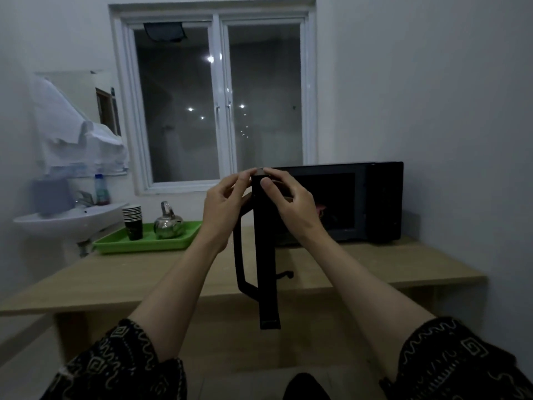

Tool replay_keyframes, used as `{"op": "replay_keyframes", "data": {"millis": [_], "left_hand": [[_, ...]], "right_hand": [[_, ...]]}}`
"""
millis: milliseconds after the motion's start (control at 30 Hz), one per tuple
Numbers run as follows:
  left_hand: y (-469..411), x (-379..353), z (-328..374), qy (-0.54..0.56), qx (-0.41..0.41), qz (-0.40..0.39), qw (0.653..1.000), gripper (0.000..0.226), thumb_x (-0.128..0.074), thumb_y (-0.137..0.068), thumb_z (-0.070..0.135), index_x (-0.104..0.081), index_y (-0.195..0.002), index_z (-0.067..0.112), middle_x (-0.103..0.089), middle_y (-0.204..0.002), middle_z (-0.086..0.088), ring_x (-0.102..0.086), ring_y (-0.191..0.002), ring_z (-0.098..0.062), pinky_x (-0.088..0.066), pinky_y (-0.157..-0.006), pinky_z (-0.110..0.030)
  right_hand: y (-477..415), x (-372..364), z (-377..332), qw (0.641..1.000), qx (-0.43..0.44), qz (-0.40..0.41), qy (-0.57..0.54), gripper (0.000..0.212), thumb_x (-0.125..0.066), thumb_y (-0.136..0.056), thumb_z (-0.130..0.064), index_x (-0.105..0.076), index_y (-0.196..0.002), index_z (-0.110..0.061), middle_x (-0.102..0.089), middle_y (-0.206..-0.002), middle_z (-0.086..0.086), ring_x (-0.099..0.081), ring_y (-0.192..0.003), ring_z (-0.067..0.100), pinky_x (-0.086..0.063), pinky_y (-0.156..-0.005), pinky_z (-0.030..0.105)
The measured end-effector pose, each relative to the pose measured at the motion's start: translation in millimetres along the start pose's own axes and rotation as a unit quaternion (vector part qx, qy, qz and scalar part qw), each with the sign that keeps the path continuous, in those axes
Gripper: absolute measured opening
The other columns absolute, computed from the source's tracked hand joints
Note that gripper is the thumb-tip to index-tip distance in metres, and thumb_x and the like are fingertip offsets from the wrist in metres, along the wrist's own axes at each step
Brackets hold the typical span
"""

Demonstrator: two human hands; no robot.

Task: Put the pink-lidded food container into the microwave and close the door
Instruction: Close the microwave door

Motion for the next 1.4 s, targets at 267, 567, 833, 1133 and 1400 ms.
{"op": "replay_keyframes", "data": {"millis": [267, 567, 833, 1133, 1400], "left_hand": [[-19, -83, -22, -0.098, -0.075, -0.09, 0.988, 0.028, -0.056, -0.092, 0.02, -0.064, -0.119, 0.018, -0.059, -0.124, -0.002, -0.06, -0.107, -0.009, -0.05, -0.095, -0.025], [-81, -176, -72, -0.355, -0.143, -0.163, 0.909, 0.041, -0.05, -0.093, 0.035, -0.049, -0.134, 0.032, -0.047, -0.136, 0.003, -0.037, -0.129, -0.019, -0.032, -0.108, -0.039], [-138, -213, -129, -0.539, -0.25, -0.214, 0.776, 0.059, -0.048, -0.093, 0.036, -0.023, -0.146, 0.04, -0.035, -0.147, 0.005, -0.026, -0.138, -0.021, -0.012, -0.115, -0.052], [-204, -245, -185, -0.561, -0.327, -0.187, 0.737, 0.056, -0.064, -0.084, 0.019, -0.046, -0.137, 0.015, -0.055, -0.128, -0.01, -0.053, -0.113, -0.031, -0.041, -0.094, -0.046], [-231, -253, -216, -0.543, -0.36, -0.111, 0.751, 0.039, -0.057, -0.086, 0.022, -0.056, -0.123, 0.013, -0.06, -0.116, -0.007, -0.039, -0.103, -0.019, -0.038, -0.087, -0.037]], "right_hand": [[5, 90, 24, 0.994, -0.029, 0.103, 0.034, 0.026, -0.052, -0.093, -0.033, -0.062, -0.114, -0.021, -0.067, -0.102, -0.006, -0.063, -0.093, 0.002, -0.051, -0.079, 0.016], [-17, 181, 94, 0.961, -0.109, 0.254, 0.03, 0.033, -0.038, -0.098, -0.039, -0.057, -0.117, -0.019, -0.061, -0.103, -0.007, -0.056, -0.099, 0.009, -0.041, -0.081, 0.019], [-64, 212, 170, 0.956, -0.154, 0.233, 0.093, 0.056, -0.052, -0.089, -0.047, -0.036, -0.135, -0.02, -0.054, -0.133, 0.002, -0.05, -0.122, 0.017, -0.042, -0.102, 0.034], [-117, 236, 248, 0.938, -0.203, 0.243, 0.14, 0.06, -0.05, -0.093, -0.035, -0.024, -0.142, -0.012, -0.036, -0.147, 0.009, -0.038, -0.133, 0.024, -0.034, -0.103, 0.031], [-127, 230, 287, 0.923, -0.164, 0.195, 0.29, 0.07, -0.042, -0.097, -0.03, 0.002, -0.15, -0.018, -0.001, -0.162, 0.002, -0.004, -0.148, 0.018, -0.012, -0.122, 0.039]]}}
Point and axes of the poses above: each hand's wrist, its own y-axis away from the middle knuckle, its own x-axis out of the back of the hand, z = x × y, the point moved 5 cm from there along -y, towards the middle knuckle
